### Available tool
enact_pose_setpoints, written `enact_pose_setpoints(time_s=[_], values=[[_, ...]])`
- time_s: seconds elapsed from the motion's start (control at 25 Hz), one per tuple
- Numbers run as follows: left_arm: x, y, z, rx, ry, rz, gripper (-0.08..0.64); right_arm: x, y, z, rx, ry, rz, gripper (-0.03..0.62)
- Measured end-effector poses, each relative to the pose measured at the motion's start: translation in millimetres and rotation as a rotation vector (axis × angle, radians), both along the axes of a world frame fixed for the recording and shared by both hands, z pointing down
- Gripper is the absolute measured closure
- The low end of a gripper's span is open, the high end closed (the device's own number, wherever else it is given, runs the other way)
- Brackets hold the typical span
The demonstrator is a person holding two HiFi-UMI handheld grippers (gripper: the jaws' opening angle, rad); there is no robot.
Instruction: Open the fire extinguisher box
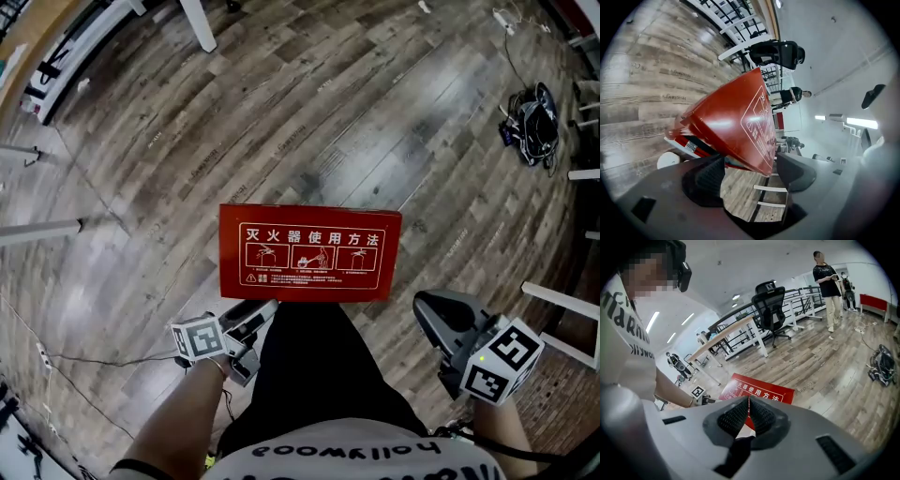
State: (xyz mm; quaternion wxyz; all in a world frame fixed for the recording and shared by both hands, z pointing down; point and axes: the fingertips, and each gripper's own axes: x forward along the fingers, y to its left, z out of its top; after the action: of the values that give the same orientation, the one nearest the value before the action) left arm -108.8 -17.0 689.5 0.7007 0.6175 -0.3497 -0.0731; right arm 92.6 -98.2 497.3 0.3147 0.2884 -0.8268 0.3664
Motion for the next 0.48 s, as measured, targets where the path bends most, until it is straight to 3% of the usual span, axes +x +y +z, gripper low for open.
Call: enact_pose_setpoints(time_s=[0.12,0.24,0.32,0.4,0.48], values=[[3.1,-6.6,11.5,-0.005,0.02,0.033,0.236,7.0,1.0,6.1,-0.011,0.003,0.013,0.583],[-3.5,-9.9,28.7,-0.046,-0.008,0.009,0.236,10.6,5.6,10.7,-0.019,0.005,0.005,0.583],[-3.8,-18.6,32.5,-0.032,-0.018,-0.009,0.238,13.0,7.5,13.0,-0.021,0.008,0.008,0.583],[-4.6,-25.7,32.9,-0.021,-0.029,-0.041,0.238,14.8,9.2,14.6,-0.024,0.009,0.012,0.583],[-3.6,-30.3,26.7,-0.011,0.022,-0.115,0.238,15.5,10.5,16.0,-0.027,0.008,0.014,0.583]])
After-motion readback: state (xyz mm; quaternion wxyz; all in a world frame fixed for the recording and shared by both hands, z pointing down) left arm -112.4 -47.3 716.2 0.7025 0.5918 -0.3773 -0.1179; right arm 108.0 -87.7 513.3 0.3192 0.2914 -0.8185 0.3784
